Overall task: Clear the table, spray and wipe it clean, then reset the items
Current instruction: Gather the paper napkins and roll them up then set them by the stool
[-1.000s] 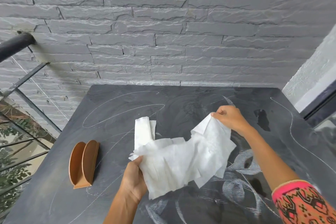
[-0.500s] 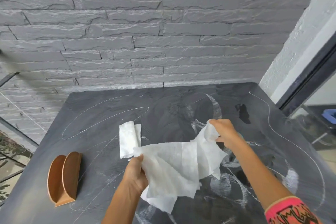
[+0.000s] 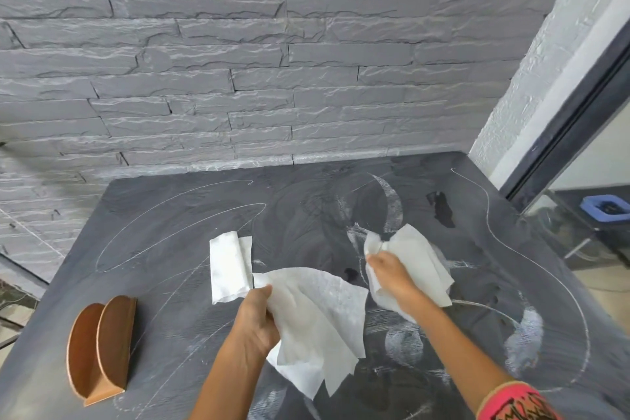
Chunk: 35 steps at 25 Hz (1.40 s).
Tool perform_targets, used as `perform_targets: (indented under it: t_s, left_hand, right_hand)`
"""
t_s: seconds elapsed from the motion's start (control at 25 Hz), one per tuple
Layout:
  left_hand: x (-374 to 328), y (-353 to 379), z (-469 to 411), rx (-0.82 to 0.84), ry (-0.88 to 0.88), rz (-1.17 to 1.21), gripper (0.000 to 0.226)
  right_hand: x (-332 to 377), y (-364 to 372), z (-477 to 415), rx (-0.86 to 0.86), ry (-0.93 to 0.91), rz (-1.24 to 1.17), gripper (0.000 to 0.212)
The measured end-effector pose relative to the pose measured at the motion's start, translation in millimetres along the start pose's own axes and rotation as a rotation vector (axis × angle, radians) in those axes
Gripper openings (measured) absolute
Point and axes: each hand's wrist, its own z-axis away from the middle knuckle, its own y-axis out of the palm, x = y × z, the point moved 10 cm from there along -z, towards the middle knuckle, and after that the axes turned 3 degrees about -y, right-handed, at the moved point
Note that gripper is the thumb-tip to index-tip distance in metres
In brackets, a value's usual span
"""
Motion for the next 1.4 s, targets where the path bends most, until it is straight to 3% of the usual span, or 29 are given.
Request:
perform_targets:
  t_s: [0.12,0.32,0.56,0.64,0.76,0.88,1.0,1.2,1.32,1.4]
  left_hand:
    - [-1,-4,-3,-0.002,0.009,0.002,0.026]
    - [-3,-9,-6,0.01,0.011,0.018,0.024]
    - [-3,-2,-3,0.021,0.019,0.024,0.022]
    - [-2,0,-4,0.034,0.017,0.02,0.023]
    - [2,1,-5,0.039,0.004,-0.005,0.024]
    - [5,0,-5,0.047,-0.003,-0.022,0.024]
    - [5,-5,-6,0.035,-0.003,-0.025,0.023]
    - [1,-6,-1,0.053,0.0,-0.007,0.024]
    - [-1,-2,1,0.043,0.006,-0.01,0.027]
    - [-3,6,4,0.036,0.029,-0.015,0.027]
  right_hand:
    - [-28,33,10,0.07,0.025,0.003,0.028]
    - [-27,16,12,-0.091,0.038,-0.269,0.033]
    - [-39,-27,8,-0.265,0.14,-0.674,0.024]
    - [-36,-25,8,-0.192,0.106,-0.58,0.023]
    - [-32,16,18,0.091,0.021,-0.22,0.031]
    - [-34,10,22,-0.086,-0.016,-0.237,0.035]
    - [-30,12,25,-0.082,-0.003,-0.255,0.036]
    - [-5,-37,38,-0.329,-0.065,-0.568,0.035]
    - [40,-47,54,-0.283,-0.219,-0.619,0.043]
    - [71,-40,72,-0.229,-0.303,-0.596,0.03]
